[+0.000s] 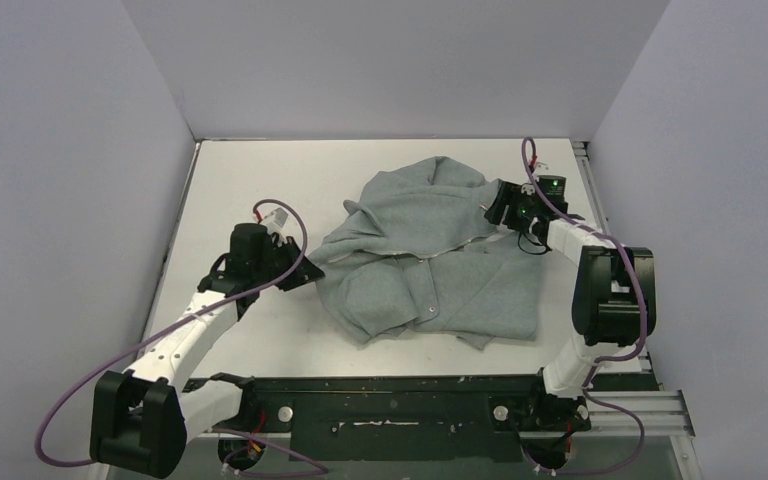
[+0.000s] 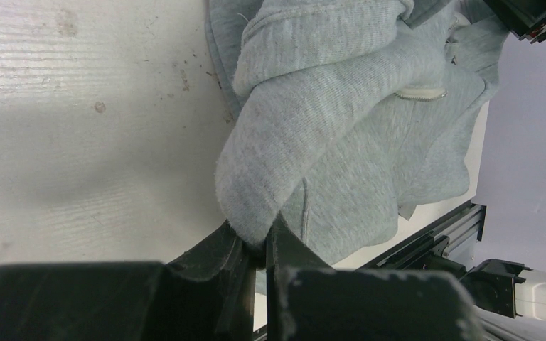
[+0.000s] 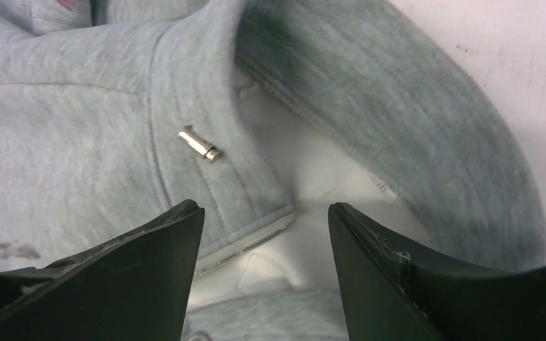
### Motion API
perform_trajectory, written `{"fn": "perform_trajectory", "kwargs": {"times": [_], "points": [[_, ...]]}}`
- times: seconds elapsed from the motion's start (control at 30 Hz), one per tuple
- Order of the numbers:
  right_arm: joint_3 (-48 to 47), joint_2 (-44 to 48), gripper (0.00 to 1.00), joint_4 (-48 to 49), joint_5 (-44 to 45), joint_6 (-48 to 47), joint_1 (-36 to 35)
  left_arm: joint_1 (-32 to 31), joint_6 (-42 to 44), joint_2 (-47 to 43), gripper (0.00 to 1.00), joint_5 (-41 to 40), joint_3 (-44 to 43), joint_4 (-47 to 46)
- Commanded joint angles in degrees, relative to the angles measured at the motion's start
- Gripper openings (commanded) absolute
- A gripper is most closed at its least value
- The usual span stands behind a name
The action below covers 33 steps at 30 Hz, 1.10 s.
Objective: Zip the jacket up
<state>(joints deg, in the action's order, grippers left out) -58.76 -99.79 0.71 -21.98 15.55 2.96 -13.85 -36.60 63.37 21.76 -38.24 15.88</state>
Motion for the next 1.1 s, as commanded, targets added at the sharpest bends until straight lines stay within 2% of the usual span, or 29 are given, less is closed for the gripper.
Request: {"fn": "perform_trajectory", "kwargs": {"times": [0.0,0.17,0.33,0.53,0.7,0.73,0.83,1.07], "points": [[-3.09,-2.88,0.66,8.04,-5.20,-4.58,2.68,0.57,-0.24,3.35,0.00,0.95,-5.40,5.25],[-5.02,-7.50,0.66,12.55,-13.73,-5.85,3.72,2.49,0.48,3.89,0.00,7.28,-5.00,2.22],[-6.78,-10.94,0.60,13.95,-20.09,-6.28,3.72,8.99,-3.64,1.88,0.00,15.81,-0.77,-5.44],[-7.01,-11.68,0.35,15.48,-22.85,-3.51,3.72,11.99,0.34,4.21,0.00,20.67,-3.75,-5.88],[-5.86,-7.89,0.03,18.74,-23.13,-0.63,3.72,12.07,7.10,8.53,0.00,18.53,-10.38,-0.12],[-5.84,-6.93,0.00,18.77,-22.81,-0.19,3.79,12.09,9.00,9.64,0.00,17.72,-12.10,2.11],[-5.65,-3.79,0.00,17.42,-18.23,0.10,3.98,12.09,13.52,11.99,0.00,15.51,-16.73,7.51],[-7.60,3.00,0.00,7.29,1.81,-4.35,4.07,12.16,20.06,15.97,0.00,11.10,-23.81,14.72]]}}
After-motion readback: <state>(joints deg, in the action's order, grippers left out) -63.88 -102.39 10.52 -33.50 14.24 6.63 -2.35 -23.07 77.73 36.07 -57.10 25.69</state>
